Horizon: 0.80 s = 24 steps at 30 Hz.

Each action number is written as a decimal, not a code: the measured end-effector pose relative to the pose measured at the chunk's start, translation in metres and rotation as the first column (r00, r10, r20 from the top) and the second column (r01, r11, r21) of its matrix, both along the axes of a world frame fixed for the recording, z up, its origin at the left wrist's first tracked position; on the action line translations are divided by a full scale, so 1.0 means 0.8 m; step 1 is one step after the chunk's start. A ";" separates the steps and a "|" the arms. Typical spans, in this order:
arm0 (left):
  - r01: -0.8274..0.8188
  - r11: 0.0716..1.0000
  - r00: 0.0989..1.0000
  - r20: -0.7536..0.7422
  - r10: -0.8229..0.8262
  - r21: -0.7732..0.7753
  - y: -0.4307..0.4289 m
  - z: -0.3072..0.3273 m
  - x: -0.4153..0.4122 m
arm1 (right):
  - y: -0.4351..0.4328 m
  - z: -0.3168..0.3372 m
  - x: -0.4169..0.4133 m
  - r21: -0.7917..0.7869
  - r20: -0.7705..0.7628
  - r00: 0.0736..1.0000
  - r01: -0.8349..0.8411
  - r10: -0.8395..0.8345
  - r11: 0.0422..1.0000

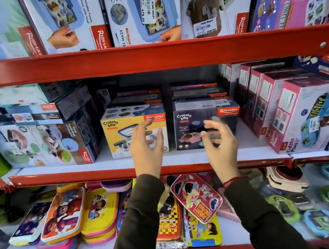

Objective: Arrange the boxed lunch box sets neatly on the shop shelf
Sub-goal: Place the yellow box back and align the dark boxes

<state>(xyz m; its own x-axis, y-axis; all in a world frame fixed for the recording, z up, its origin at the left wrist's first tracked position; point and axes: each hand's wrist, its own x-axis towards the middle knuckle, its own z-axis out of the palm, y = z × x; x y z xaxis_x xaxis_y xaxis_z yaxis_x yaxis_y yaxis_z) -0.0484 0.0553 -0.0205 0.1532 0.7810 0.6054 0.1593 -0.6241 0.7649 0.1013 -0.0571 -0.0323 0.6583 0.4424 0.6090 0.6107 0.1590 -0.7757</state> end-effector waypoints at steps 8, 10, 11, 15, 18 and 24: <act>-0.088 0.986 0.993 0.070 0.098 -0.139 0.049 -0.004 -0.080 | 0.076 -0.008 -0.077 -0.237 -0.280 0.931 -0.302 0.232 0.923; -0.076 0.969 0.996 0.034 0.086 -0.236 0.070 -0.009 -0.101 | 0.088 -0.010 -0.084 -0.289 -0.314 0.928 -0.293 0.199 0.911; -0.051 0.963 0.999 -0.005 0.052 -0.265 0.081 -0.011 -0.110 | 0.094 -0.011 -0.086 -0.325 -0.318 0.931 -0.284 0.179 0.902; 0.097 0.931 0.973 -0.165 -0.163 -0.351 0.109 -0.018 -0.130 | 0.115 -0.010 -0.091 -0.464 -0.314 0.945 -0.240 0.094 0.853; 0.168 0.921 0.946 -0.204 -0.251 -0.352 0.115 -0.024 -0.139 | 0.119 -0.012 -0.097 -0.485 -0.292 0.954 -0.214 0.073 0.848; 0.244 0.931 0.908 -0.272 -0.318 -0.272 0.136 -0.039 -0.180 | 0.095 -0.020 -0.111 -0.393 -0.155 0.983 -0.154 0.099 0.907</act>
